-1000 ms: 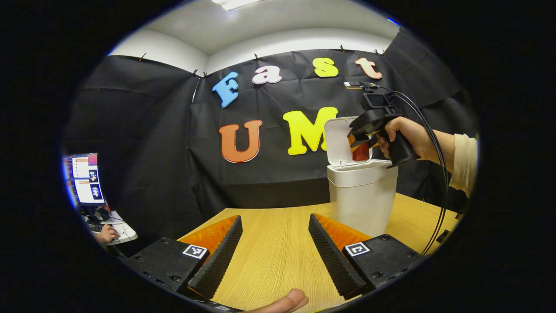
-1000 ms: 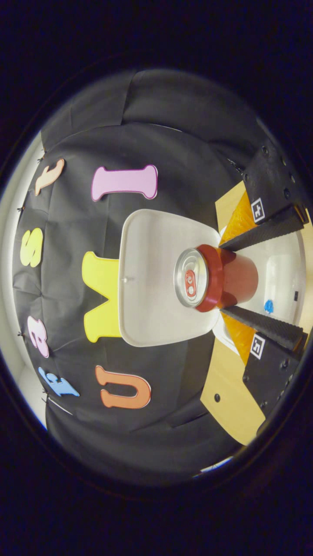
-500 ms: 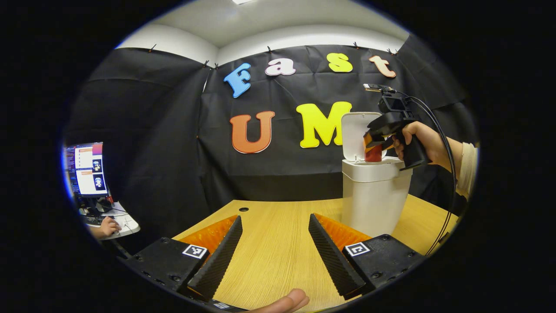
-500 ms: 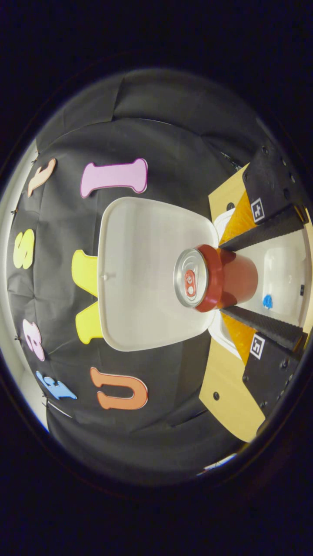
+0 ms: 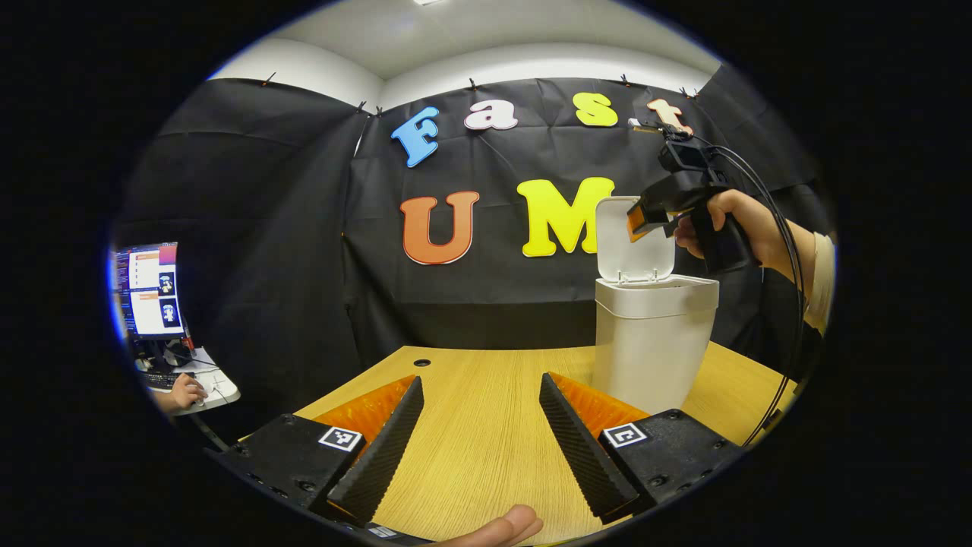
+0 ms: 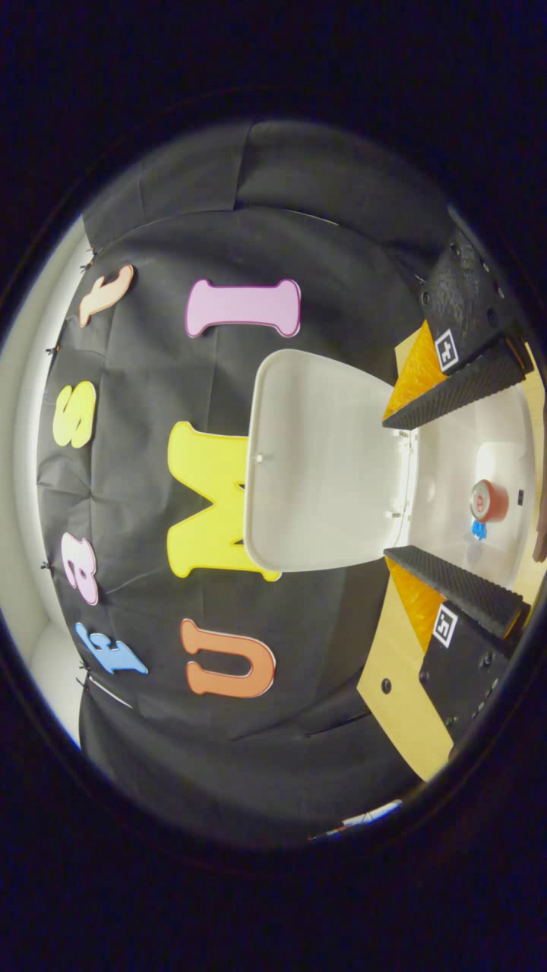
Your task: Press the lid of the desktop garbage bin to open it, pick up the crumpled paper on the desktop and throw it into the bin, then pick up the pop can on the desktop and drop it into the bin, and finally close the garbage bin lid.
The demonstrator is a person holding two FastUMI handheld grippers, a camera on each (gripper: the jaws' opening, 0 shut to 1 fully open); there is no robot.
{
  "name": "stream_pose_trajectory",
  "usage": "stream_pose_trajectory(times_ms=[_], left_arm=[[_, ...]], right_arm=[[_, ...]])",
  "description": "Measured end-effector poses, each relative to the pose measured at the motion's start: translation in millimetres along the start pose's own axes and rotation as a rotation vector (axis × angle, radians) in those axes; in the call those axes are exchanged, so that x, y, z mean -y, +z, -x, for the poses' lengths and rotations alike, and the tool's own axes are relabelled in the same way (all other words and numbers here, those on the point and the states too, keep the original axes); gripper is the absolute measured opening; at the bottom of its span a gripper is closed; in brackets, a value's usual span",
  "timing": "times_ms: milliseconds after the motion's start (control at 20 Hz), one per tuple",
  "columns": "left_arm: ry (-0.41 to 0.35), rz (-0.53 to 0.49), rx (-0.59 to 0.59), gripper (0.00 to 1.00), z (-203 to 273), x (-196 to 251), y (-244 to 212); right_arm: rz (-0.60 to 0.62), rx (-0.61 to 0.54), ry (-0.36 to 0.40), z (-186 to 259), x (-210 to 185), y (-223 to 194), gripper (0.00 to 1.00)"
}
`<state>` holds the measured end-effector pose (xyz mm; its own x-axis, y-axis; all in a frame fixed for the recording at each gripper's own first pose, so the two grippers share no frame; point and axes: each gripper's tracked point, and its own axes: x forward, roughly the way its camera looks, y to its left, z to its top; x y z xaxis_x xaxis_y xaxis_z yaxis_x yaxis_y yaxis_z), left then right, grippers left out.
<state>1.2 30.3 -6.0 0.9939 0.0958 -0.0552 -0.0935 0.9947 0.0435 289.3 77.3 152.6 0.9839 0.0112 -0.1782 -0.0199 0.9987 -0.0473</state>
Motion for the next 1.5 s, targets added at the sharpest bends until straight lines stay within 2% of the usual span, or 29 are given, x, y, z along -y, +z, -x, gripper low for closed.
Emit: stream_pose_trajectory(times_ms=[150,300,500,550,600,700,1000,1150,1350,1500], left_arm=[[-0.004,-0.004,0.005,0.99,1.1,1.0,2.1],[0.007,-0.005,0.021,0.99,3.0,-4.1,5.8],[0.02,0.009,0.032,0.99,4.8,-12.7,8.7],[0.016,0.014,0.032,0.99,4.4,-13.2,8.5],[0.011,0.018,0.027,0.99,3.7,-11.4,7.1],[-0.001,0.015,0.016,0.99,2.0,-10.3,3.3],[0.016,0.034,-0.012,0.99,-2.8,-16.7,-5.7],[0.014,0.042,-0.02,0.99,-10.9,-12.7,-8.8],[-0.004,0.034,-0.072,0.99,-18.0,-5.1,-24.9],[0.004,0.013,-0.053,0.99,-17.0,-5.1,-21.8]], right_arm=[[0.006,0.063,-0.002,11.3,4.2,34.0,0.95],[0.004,0.13,-0.04,13.7,15.2,67.9,0.96],[0.041,0.189,-0.066,5.6,18.1,101.4,0.94],[0.049,0.214,-0.065,4.1,17.2,111.4,0.97],[0.053,0.24,-0.065,0.6,15.4,121.2,0.95],[0.057,0.277,-0.07,-9.5,12.7,134.6,0.97],[0.057,0.245,-0.126,-60.4,16.9,133.6,0.92],[-0.004,0.165,-0.164,-78.3,28.9,119.0,0.95],[-0.048,0.126,-0.097,-70.6,26.8,111.3,0.95],[-0.096,0.101,-0.056,-56.2,31.3,100.8,0.96]])
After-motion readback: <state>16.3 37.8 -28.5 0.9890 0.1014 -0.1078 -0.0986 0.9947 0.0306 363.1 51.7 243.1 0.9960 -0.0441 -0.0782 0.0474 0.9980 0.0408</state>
